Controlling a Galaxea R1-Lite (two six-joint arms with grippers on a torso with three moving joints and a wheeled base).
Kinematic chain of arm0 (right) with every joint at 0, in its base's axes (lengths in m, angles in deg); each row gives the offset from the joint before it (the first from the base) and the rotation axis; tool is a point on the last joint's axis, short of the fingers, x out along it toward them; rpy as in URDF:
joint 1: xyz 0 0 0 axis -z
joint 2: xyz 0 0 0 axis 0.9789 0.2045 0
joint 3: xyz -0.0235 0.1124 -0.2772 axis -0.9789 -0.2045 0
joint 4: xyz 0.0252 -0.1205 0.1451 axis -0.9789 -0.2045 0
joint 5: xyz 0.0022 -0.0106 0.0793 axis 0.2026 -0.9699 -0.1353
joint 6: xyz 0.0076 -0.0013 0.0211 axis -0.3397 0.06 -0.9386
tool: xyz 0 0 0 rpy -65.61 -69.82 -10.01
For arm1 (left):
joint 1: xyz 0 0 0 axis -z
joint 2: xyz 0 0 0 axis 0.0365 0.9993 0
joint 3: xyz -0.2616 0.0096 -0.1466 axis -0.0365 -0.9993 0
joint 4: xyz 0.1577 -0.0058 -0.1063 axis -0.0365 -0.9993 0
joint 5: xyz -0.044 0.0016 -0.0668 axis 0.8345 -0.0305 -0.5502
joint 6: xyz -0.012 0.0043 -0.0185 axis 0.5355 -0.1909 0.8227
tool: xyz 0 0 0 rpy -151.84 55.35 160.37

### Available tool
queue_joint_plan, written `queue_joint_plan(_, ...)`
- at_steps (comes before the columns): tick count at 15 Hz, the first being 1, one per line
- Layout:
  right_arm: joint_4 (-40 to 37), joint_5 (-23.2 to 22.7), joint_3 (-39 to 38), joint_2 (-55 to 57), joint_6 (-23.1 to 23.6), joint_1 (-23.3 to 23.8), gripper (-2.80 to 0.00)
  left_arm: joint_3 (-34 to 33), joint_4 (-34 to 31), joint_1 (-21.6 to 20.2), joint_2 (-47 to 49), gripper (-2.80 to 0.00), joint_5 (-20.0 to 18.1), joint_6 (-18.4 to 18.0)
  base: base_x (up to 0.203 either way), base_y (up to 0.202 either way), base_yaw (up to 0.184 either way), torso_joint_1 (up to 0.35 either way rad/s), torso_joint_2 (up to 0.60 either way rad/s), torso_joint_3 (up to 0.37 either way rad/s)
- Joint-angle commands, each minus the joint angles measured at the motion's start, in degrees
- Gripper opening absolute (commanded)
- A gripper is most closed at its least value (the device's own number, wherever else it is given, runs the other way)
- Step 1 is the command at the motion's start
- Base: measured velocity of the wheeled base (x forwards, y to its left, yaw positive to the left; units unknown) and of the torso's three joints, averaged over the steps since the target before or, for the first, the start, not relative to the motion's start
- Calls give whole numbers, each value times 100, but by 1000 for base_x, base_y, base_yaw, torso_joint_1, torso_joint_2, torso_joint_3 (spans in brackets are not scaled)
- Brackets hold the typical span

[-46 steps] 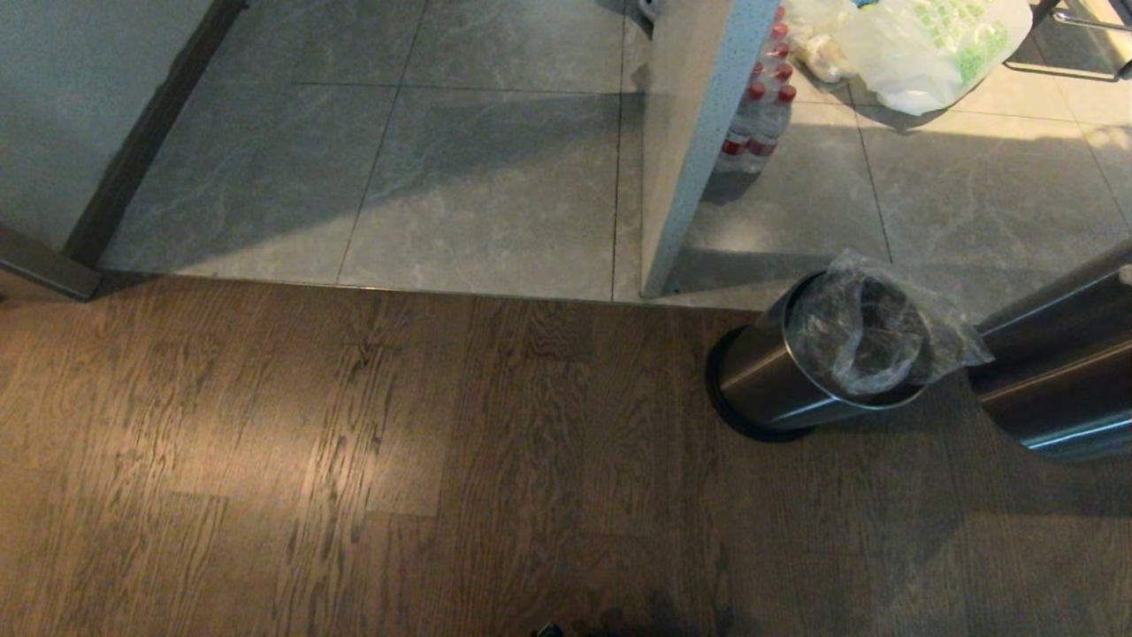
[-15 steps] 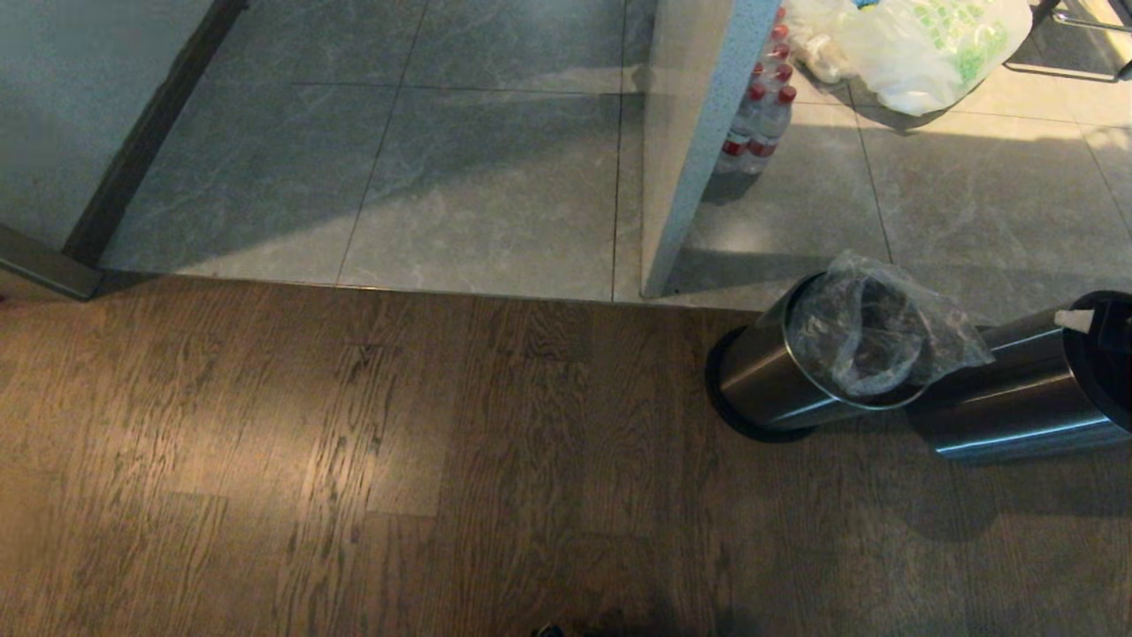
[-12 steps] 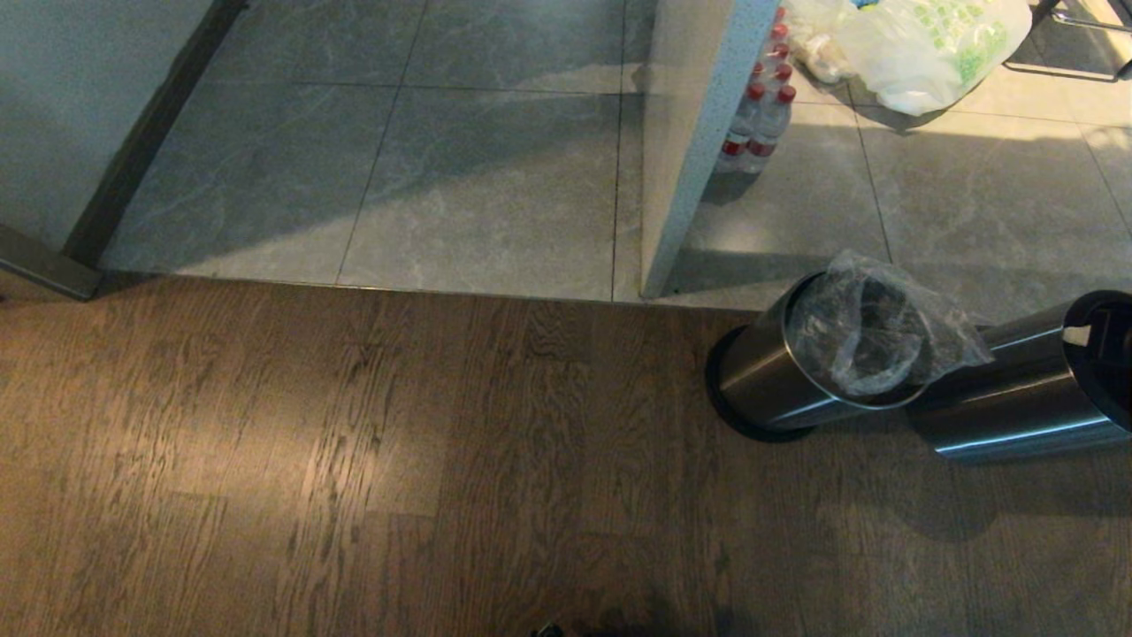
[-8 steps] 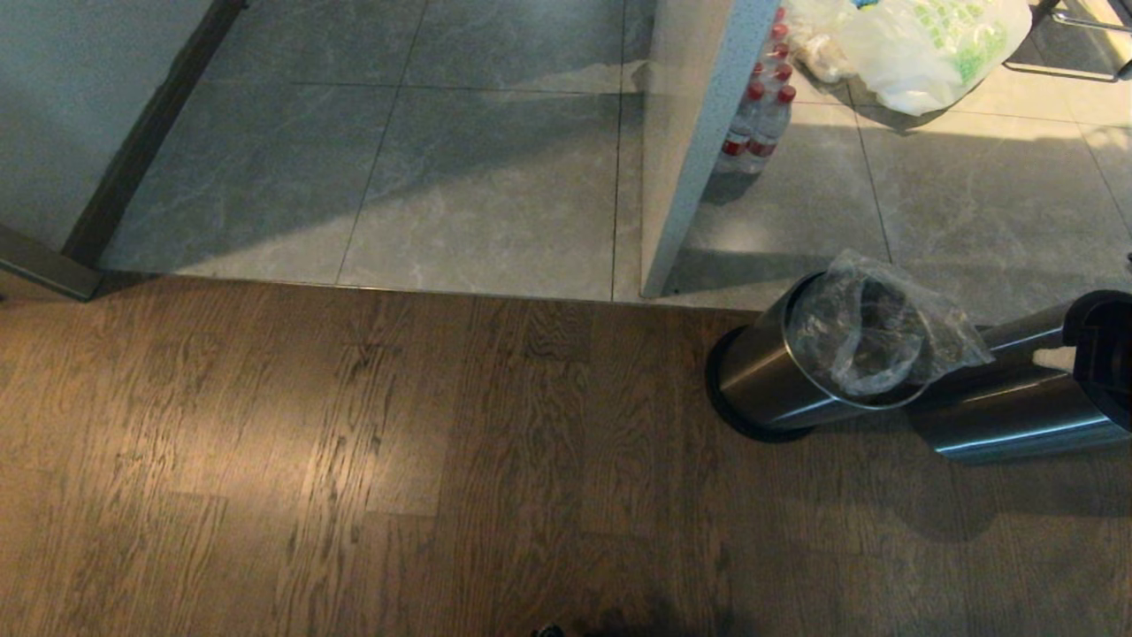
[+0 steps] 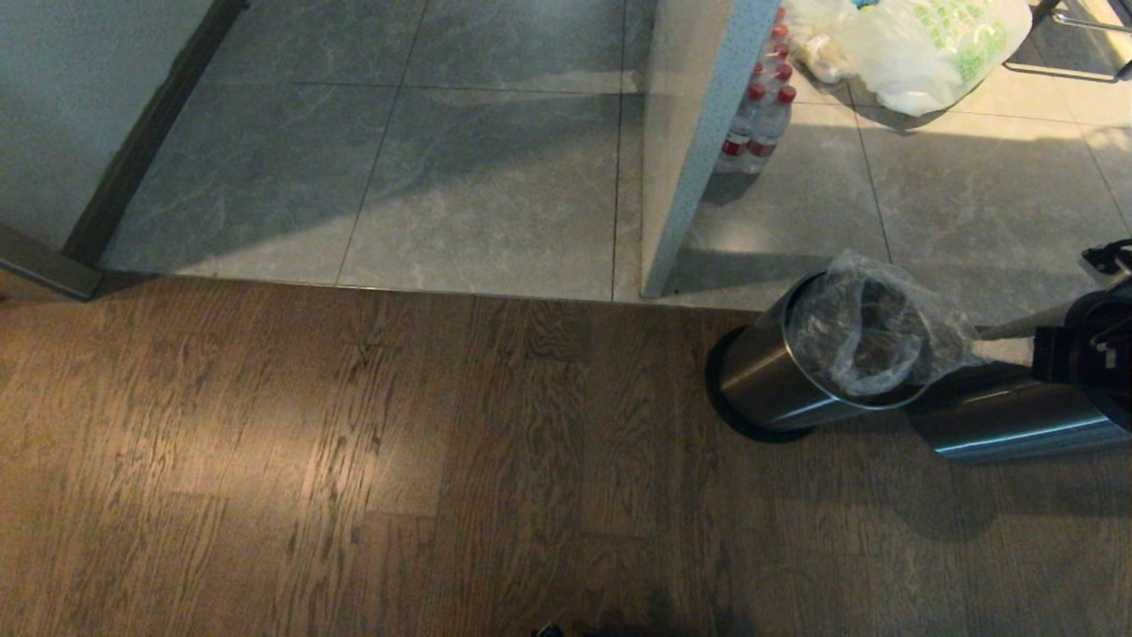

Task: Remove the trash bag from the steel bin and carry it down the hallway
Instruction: Pick up the trash bag

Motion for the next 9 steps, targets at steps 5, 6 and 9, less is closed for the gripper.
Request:
queue_joint_plan(5,290,-14,-197,94,-46,-444,0,0,1,-1,0,-280,1,1,0,0,0,0,0,0)
queue_joint_plan(6,314,-16,-193,99,-48,-538,0,0,1,-1,0,-280,1,1,0,0,0,0,0,0)
queue_joint_plan(9,547,-13,-25,272,-31,-598,0,0,1,-1,0,-280,1,1,0,0,0,0,0,0)
